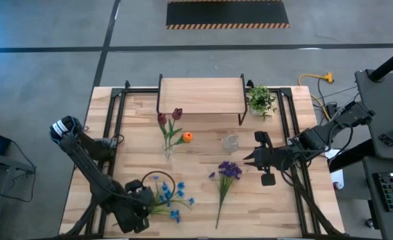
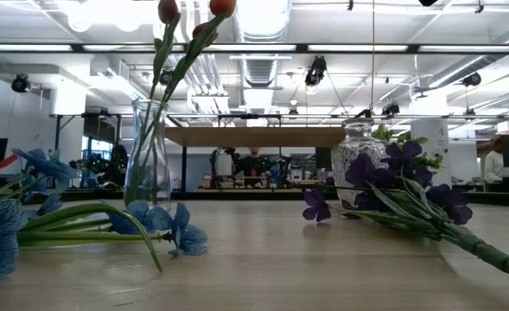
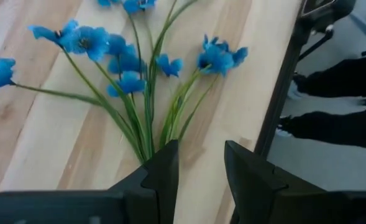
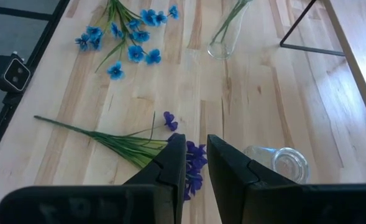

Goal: Pick and place flowers into a vace then onto a shelf
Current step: Put the left transparent vase with the tulips on the shelf

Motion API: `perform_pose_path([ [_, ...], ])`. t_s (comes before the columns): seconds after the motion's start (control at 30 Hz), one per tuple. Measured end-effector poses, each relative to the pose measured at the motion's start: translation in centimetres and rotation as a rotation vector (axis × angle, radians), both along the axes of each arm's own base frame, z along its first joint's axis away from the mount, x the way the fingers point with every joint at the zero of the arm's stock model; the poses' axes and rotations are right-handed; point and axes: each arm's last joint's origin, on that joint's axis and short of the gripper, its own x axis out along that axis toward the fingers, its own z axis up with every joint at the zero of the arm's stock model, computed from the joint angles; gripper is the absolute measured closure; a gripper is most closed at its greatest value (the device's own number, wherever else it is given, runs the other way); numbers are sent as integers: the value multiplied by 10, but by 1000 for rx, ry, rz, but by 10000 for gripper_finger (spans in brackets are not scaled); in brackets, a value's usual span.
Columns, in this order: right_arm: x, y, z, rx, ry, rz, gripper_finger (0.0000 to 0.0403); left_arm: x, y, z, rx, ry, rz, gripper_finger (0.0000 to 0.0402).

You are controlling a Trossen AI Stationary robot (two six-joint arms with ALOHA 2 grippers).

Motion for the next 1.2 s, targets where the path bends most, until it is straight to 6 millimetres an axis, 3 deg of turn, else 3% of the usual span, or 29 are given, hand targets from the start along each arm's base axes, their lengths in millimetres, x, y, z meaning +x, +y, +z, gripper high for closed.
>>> perform_pose_path([
  [0.2,0,0,0,-7,-3,-2,346,5,4,-14,177,-93,171,290],
  [0.47,0,0,0,1,-4,-9,346,2,28,-16,495,-370,460,290],
  [0.77,0,0,0,6,-4,-13,346,6,47,-36,614,-373,513,287],
  [0.93,0,0,0,0,-3,-9,346,5,53,-44,650,-388,524,258],
  [1.2,1,-3,-4,-7,7,-21,346,9,70,-60,649,-420,631,180],
])
